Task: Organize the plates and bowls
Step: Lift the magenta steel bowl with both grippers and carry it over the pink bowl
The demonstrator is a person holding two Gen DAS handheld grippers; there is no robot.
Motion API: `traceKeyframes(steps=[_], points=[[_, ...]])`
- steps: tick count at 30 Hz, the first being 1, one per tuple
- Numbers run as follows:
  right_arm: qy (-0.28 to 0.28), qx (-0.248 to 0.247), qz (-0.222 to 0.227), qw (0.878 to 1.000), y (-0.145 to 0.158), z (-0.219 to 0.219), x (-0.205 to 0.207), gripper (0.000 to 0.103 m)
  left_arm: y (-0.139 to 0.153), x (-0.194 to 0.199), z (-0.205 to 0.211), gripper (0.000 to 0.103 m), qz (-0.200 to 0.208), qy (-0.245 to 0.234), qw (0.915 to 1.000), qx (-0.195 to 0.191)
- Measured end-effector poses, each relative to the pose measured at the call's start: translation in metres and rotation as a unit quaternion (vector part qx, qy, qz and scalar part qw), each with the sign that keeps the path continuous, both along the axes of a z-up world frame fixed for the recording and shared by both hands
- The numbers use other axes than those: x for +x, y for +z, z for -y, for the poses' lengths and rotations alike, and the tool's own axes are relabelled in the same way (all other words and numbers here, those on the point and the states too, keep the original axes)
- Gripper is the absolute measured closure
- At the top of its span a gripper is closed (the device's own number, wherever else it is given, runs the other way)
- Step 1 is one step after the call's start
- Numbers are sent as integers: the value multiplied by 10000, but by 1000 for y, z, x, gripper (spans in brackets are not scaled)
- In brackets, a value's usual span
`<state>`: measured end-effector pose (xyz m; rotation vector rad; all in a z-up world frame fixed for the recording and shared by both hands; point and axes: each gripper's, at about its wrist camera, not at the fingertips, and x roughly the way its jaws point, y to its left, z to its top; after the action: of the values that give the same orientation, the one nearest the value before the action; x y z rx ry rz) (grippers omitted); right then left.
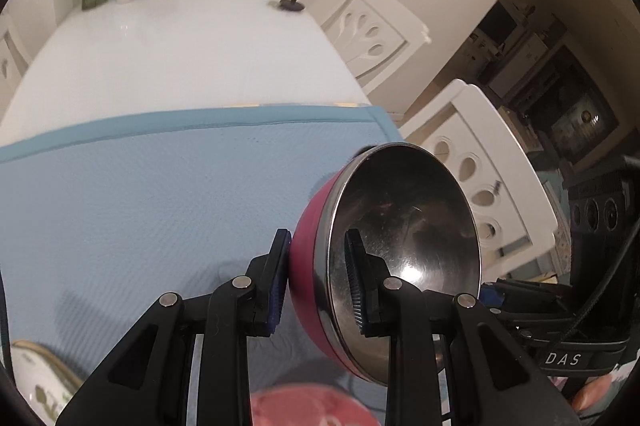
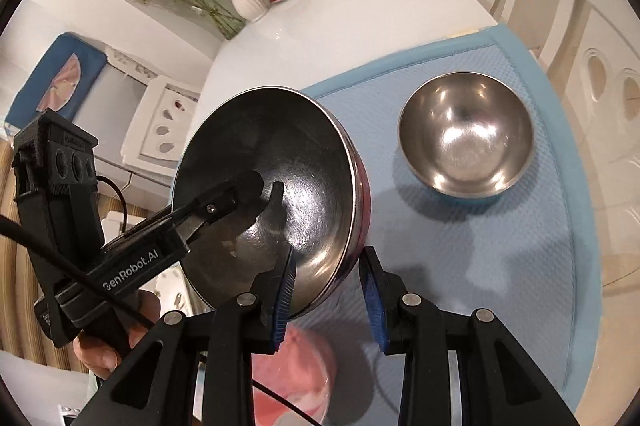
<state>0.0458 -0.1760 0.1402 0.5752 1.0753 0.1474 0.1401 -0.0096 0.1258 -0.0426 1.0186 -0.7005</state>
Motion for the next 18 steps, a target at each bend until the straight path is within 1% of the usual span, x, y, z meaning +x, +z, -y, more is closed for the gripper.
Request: traceKeyframes(steps=[3,5,7,10,12,13,16,18], points=[[24,-14,-26,10000,9,-10,-19,70,12,-24,-2,80,195,-46,9996,191],[62,48,-97,9999,11,-17,-36,70,16,-41,-2,80,368,-105,9985,386],[109,129,-184,9997,11,-20,-50,70,16,-60,-4,80,513,-166,9968,585],[206,152,-348,9991,5,-28,-70,70,9,-80,-5,80,606,-172,9942,875],[288,130,-448,9985,0,-36,-80,70,3,-96,-10,80,568,-83,9927,1065],[334,105,-494,9982,-3,-40,-84,70,0,-101,-13,80,529,-46,9926,1096],[469,69,-682,9965,-15,-51,-97,70,-10,-114,-25,80,284,52,9943,1027],[553,134,-788,9953,-23,-55,-103,70,-17,-118,-33,80,134,150,9950,982]])
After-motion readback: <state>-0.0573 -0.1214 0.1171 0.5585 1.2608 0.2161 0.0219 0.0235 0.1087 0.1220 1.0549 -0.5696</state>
